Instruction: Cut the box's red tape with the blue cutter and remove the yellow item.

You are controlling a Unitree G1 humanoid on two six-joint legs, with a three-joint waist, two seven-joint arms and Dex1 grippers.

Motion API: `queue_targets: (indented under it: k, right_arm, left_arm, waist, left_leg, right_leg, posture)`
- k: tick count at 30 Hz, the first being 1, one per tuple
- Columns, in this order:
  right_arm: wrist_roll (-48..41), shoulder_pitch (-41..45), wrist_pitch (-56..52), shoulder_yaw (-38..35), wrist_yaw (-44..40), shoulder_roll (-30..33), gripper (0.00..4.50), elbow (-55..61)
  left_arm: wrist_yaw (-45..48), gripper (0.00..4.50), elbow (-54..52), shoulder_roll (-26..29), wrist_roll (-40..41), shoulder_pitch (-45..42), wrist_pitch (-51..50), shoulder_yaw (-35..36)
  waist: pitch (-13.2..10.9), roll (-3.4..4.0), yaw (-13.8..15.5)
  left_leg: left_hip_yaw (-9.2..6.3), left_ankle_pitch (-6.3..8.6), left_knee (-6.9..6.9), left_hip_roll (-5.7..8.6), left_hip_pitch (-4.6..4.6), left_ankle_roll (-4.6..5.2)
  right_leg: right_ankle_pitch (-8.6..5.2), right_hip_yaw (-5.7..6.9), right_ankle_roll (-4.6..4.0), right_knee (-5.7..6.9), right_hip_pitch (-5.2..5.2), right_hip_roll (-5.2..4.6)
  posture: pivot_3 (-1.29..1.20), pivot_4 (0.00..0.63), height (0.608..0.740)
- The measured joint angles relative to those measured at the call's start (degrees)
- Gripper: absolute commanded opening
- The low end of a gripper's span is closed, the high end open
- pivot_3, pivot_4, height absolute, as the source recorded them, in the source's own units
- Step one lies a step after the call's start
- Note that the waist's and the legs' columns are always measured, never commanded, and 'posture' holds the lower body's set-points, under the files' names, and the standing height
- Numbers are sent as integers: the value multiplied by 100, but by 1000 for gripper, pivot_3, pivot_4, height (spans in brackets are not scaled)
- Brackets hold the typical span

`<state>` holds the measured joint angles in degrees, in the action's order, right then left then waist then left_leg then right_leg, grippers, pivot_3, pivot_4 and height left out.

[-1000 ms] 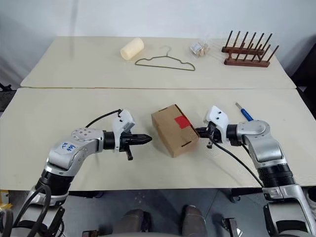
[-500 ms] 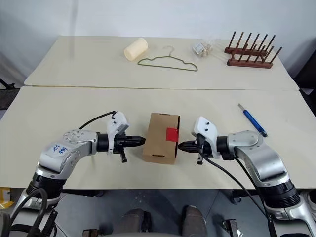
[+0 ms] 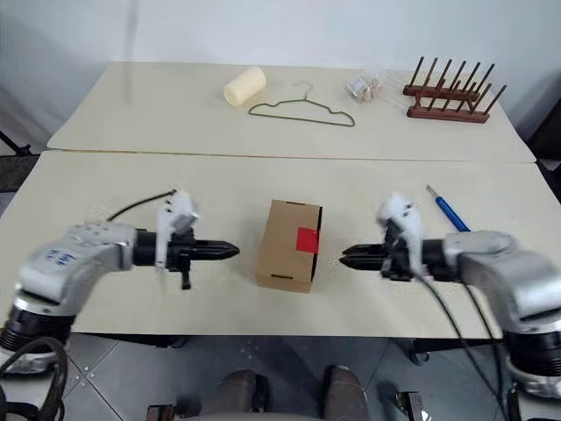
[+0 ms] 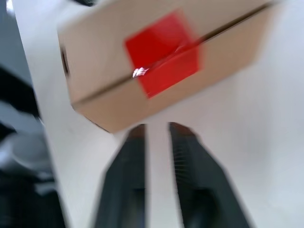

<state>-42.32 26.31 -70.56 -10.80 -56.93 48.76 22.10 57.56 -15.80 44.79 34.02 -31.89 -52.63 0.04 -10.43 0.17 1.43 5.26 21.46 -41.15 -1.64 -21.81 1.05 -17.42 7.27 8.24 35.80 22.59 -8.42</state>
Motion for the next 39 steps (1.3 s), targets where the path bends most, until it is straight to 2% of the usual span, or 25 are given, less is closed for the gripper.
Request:
queue_targets:
  k: [2, 5, 8, 14, 21, 29, 39]
  right_arm:
    - [-447, 334, -813, -238, 264, -115, 2664, 92]
    - [-724, 769, -1785, -336, 873, -387, 3605, 42]
    - [-1141, 940, -2131, -194, 1782, -522, 4480, -44]
    - [-1604, 888, -2164, -178, 3704, -1530, 4480, -341]
    - [-1788, 886, -2163, -394, 5124, -2365, 4480, -424]
    - [-1841, 913, -2163, -519, 5476, -2396, 4480, -472]
    - [-1834, 978, -2162, -551, 5448, -1875, 4480, -774]
  left_arm:
    - [150, 0, -112, -36, 151, -345, 31, -5]
    - [127, 0, -109, -400, 155, -637, 125, -207]
    - [59, 0, 14, -750, -104, -727, 402, -765]
    - [-206, 0, 509, -1028, -1022, -726, 984, -1596]
    - [-364, 0, 555, -1299, -1365, -740, 1142, -1758]
    - [-360, 0, 420, -1260, -1383, -657, 1012, -1737]
    - [-406, 0, 312, -1299, -1388, -594, 910, -1707]
  waist:
    - [0, 0, -9]
    - [0, 0, -6]
    - [1, -1, -9]
    - [1, -1, -28]
    - [2, -1, -13]
    - [3, 0, -18]
    - [3, 0, -6]
  left_leg:
    - [0, 0, 6, 2, 8, 0]
    - [6, 0, 7, 5, 9, 0]
    - [8, 0, 12, 7, 9, 0]
    - [19, -1, 19, 7, 6, -2]
    - [16, -1, 16, 7, -2, -2]
    - [16, -1, 16, 6, -1, -2]
    - [15, -1, 16, 6, 0, -2]
  right_leg:
    - [0, -6, 0, 0, -3, 0]
    - [0, -7, 0, 2, -2, 0]
    - [0, -6, 0, 2, -1, 0]
    - [0, -9, 0, 3, 11, 3]
    - [0, -7, 0, 3, 15, 3]
    - [0, -8, 0, 3, 14, 3]
    - [0, -9, 0, 2, 12, 3]
  posture:
    - [0, 150, 740]
    - [0, 150, 740]
    - [0, 150, 740]
    - [0, 150, 740]
    - [0, 150, 740]
    - [0, 150, 740]
    - [0, 150, 740]
